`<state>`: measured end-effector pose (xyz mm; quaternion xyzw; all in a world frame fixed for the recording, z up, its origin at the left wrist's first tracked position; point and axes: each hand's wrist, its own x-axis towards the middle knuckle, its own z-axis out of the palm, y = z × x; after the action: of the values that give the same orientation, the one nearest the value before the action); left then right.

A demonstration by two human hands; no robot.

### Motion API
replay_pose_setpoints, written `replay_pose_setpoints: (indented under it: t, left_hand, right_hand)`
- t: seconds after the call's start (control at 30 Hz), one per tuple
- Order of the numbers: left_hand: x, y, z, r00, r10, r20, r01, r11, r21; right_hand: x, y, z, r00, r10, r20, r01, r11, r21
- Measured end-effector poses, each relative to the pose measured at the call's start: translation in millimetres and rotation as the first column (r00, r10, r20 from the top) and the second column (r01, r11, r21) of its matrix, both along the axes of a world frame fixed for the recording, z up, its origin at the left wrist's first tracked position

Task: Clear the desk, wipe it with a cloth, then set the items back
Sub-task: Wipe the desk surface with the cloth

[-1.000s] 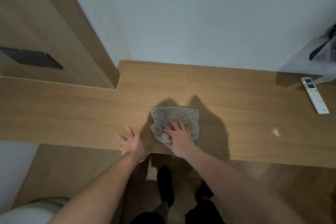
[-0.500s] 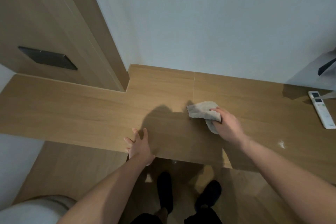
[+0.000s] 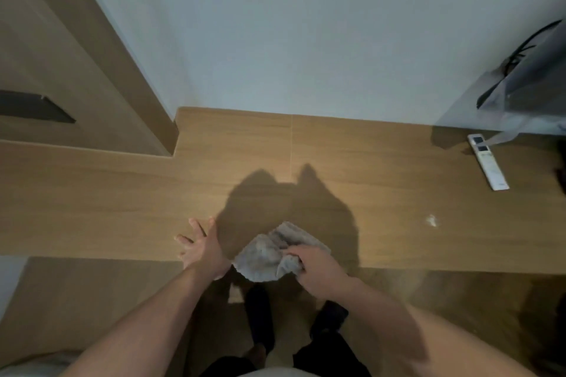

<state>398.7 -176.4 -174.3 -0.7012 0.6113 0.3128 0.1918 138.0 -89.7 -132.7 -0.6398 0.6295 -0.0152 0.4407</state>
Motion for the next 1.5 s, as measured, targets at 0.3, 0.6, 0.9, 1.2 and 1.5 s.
replay_pose_setpoints:
  t: [0.3,0.6,0.9,1.2,1.5]
  left_hand:
    - [-3.7,-1.9,3.0,0.994,-0.068,0.090,0.067,0.998,0.015]
    - [-9.5,-2.2,9.5,0.983,-0.102,0.151,0.103,0.995,0.006]
    - [-1.6,-1.5,2.3,0.994,-0.073,0.078,0.071,0.997,0.024]
    - [-4.4,-3.0,5.4,0.989,-0.094,0.116,0.092,0.995,0.026]
    - [-5.0,-1.7,1.1,0.985,-0.090,0.145,0.086,0.996,0.036]
  right_hand:
    - [-159.6,-95.7,56.9,0.785,-0.614,-0.078,0.574,0.770,-0.277]
    - [-123.5,-145.6,-13.9,0.904,-0.240,-0.353,0.316,0.932,0.175]
    - [-6.0,2.3,-16.1,0.991,0.068,-0.114,-0.065,0.997,0.035]
    - [-83.3,-120.3,36.3,0.922,-0.387,0.022,0.372,0.868,-0.328]
    - [33.2,-102.3,-55.3,0.955,-0.045,-0.294,0.041,0.999,-0.020]
